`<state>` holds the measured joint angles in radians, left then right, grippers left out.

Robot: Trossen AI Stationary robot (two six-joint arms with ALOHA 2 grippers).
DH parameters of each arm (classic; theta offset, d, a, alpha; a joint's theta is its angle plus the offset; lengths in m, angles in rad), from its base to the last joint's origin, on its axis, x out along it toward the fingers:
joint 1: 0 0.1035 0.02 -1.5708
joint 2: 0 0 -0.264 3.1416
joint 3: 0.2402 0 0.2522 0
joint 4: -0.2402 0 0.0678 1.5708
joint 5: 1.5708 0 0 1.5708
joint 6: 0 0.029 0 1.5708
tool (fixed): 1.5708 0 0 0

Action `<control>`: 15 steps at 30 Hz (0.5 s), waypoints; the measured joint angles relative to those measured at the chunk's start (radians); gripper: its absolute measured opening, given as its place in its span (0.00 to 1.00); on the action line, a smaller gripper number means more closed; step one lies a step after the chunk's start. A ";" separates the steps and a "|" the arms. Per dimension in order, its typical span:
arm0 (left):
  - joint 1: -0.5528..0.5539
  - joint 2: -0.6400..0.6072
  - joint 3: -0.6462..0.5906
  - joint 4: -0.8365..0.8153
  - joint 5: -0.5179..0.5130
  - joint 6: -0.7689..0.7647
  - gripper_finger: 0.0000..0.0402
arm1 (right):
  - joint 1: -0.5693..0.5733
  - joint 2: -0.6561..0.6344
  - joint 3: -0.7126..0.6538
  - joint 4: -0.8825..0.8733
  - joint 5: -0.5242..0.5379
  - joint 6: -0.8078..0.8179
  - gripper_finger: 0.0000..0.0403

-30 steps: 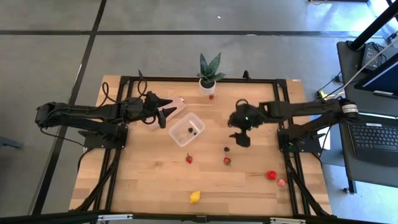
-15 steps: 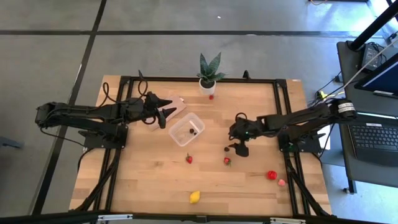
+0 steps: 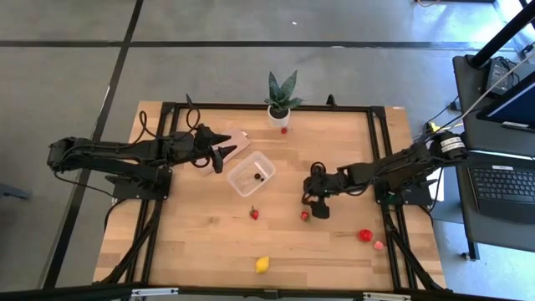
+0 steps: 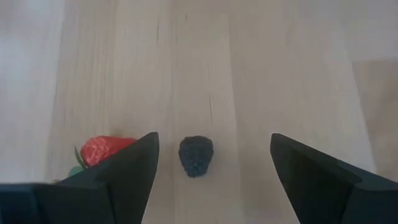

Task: Pick and placing Produce into tupperware
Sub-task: Put the black mulberry into the transparent bin

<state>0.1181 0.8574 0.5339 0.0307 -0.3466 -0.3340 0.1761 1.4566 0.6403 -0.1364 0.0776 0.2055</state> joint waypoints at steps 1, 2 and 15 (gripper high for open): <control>0.000 0.000 0.000 0.000 0.000 0.000 0.52 | 0.002 0.007 0.000 0.000 0.000 0.000 0.77; 0.000 0.000 0.000 -0.001 0.000 0.000 0.52 | 0.004 0.017 0.000 0.004 0.000 0.002 0.77; 0.000 0.000 0.000 -0.011 0.000 0.000 0.52 | 0.005 0.124 0.001 0.017 0.005 0.027 0.76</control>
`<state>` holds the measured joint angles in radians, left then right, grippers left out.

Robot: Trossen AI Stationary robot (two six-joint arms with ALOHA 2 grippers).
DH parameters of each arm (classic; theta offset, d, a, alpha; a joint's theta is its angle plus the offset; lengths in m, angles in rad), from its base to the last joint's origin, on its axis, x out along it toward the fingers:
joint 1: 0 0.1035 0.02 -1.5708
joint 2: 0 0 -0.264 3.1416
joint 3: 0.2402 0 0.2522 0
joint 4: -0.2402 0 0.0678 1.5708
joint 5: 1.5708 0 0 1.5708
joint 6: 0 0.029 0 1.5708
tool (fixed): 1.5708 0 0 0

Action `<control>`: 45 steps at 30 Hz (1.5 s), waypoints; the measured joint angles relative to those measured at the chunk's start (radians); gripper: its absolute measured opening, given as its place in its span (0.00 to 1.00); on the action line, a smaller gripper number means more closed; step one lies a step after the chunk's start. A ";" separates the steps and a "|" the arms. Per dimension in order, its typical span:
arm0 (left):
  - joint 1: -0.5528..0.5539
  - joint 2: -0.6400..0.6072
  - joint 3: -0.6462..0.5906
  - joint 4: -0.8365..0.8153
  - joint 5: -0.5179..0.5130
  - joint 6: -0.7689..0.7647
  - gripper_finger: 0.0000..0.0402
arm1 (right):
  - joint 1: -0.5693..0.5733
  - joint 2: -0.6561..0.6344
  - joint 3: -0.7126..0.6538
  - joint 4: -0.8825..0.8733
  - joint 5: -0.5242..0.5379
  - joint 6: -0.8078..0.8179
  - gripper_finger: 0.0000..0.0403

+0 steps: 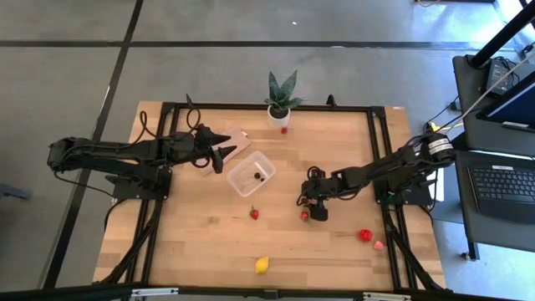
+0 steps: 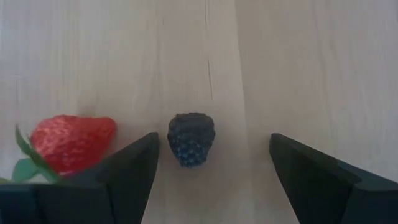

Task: Pick and placing Produce into tupperware
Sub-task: Put the black mulberry into the transparent bin

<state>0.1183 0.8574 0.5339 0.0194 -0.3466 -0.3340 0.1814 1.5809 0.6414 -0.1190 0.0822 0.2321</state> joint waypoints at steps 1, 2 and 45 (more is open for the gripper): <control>0.000 0.000 0.000 -0.002 0.000 0.000 0.52 | 0.000 0.004 0.000 0.001 0.003 0.000 0.76; 0.000 0.000 0.000 -0.007 0.000 0.000 0.52 | 0.000 0.007 0.001 0.001 0.004 0.001 0.76; 0.000 0.000 0.000 -0.037 0.000 -0.007 0.52 | -0.111 0.014 0.595 -0.230 0.053 -0.294 0.25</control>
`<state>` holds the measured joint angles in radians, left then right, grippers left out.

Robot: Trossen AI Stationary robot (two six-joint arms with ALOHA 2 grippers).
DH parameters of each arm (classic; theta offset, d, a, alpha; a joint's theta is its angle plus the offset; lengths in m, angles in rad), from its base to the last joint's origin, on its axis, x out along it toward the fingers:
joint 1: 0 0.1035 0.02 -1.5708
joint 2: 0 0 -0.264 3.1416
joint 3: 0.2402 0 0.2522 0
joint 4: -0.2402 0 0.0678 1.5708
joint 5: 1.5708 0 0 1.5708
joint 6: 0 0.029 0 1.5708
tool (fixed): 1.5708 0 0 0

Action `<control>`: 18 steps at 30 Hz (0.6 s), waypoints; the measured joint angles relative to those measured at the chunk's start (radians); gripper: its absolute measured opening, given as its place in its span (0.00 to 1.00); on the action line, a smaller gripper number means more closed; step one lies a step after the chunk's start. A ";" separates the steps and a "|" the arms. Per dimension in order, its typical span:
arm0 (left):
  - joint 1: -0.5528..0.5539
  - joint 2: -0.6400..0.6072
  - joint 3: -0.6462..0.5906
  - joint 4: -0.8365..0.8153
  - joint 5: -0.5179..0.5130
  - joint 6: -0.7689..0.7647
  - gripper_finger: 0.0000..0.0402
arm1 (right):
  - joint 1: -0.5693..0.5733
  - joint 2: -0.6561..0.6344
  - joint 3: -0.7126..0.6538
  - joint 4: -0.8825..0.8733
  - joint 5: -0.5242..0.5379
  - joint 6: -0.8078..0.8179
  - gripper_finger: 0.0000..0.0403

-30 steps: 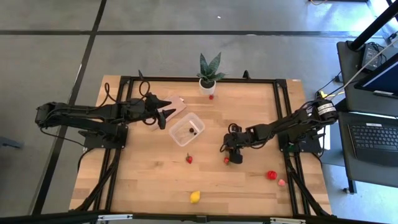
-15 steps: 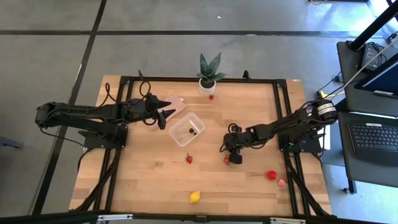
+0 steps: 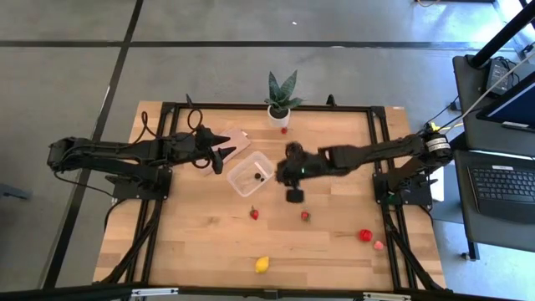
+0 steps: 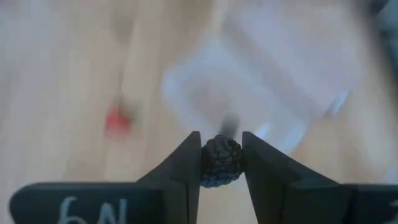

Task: Pick and placing Produce into tupperware
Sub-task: Put the black mulberry into the transparent bin

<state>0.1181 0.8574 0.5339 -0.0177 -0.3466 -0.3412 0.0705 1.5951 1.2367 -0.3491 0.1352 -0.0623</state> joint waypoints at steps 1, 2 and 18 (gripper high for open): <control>0.000 0.000 0.000 0.000 0.000 0.000 0.52 | -0.009 0.000 0.025 0.053 0.001 -0.017 0.25; -0.002 0.000 0.000 0.001 0.000 0.000 0.52 | -0.017 0.000 0.046 0.107 0.003 -0.029 0.25; -0.055 -0.049 0.000 0.002 -0.001 0.012 0.52 | -0.062 0.286 0.066 0.426 -0.085 -0.002 0.25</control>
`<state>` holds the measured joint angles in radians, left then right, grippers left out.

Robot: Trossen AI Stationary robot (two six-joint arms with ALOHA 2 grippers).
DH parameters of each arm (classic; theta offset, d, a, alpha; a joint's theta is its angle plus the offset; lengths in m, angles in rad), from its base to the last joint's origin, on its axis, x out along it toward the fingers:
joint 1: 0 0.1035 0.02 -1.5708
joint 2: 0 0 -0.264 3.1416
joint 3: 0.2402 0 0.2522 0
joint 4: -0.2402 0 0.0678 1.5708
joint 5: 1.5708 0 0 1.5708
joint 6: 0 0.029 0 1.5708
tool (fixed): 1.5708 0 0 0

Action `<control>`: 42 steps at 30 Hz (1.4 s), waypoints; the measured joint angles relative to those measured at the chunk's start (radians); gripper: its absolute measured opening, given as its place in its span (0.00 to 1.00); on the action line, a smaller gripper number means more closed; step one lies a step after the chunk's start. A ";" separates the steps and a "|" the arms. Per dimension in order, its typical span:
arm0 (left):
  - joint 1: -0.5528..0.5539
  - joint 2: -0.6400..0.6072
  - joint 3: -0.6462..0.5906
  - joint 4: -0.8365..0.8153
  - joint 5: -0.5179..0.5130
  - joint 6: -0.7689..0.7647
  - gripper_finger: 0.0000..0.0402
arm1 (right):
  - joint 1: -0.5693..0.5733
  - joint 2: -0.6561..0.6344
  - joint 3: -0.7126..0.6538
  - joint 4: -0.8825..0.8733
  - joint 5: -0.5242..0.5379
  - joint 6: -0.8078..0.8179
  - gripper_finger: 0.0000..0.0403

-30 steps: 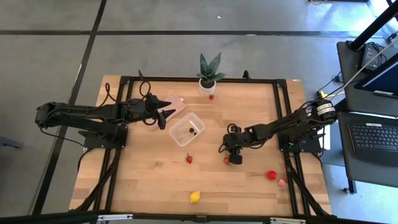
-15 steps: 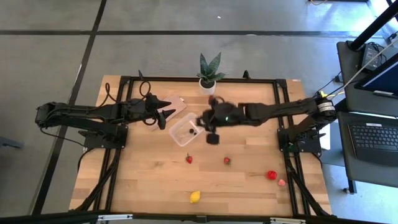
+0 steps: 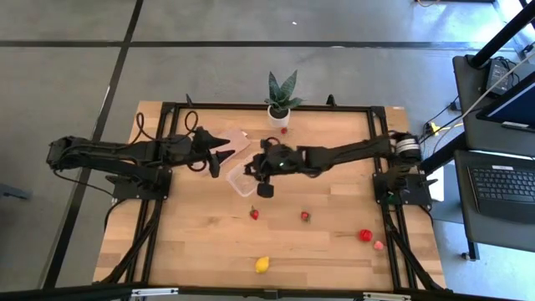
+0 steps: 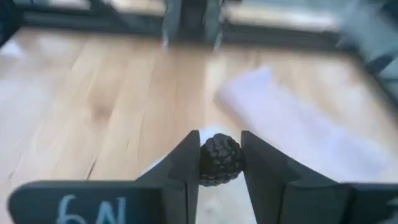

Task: Pick and placing Produce into tupperware
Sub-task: Put the black mulberry into the transparent bin, then put the right red strawberry into the transparent bin

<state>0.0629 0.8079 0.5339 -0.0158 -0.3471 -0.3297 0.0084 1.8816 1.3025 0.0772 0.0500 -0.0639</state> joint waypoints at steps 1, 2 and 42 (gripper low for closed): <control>-0.001 -0.008 0.000 0.000 0.000 0.003 0.52 | -0.004 0.020 0.000 -0.001 -0.020 0.013 0.25; -0.001 -0.017 0.000 -0.001 0.000 0.009 0.52 | -0.007 0.040 0.000 0.002 -0.028 0.031 0.25; -0.001 -0.063 0.000 -0.021 -0.001 0.027 0.52 | -0.104 0.042 0.114 -0.417 -0.027 0.051 0.60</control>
<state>0.0622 0.7452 0.5343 -0.0367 -0.3477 -0.3023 -0.0956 1.9236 1.4163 -0.3393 0.0235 -0.0130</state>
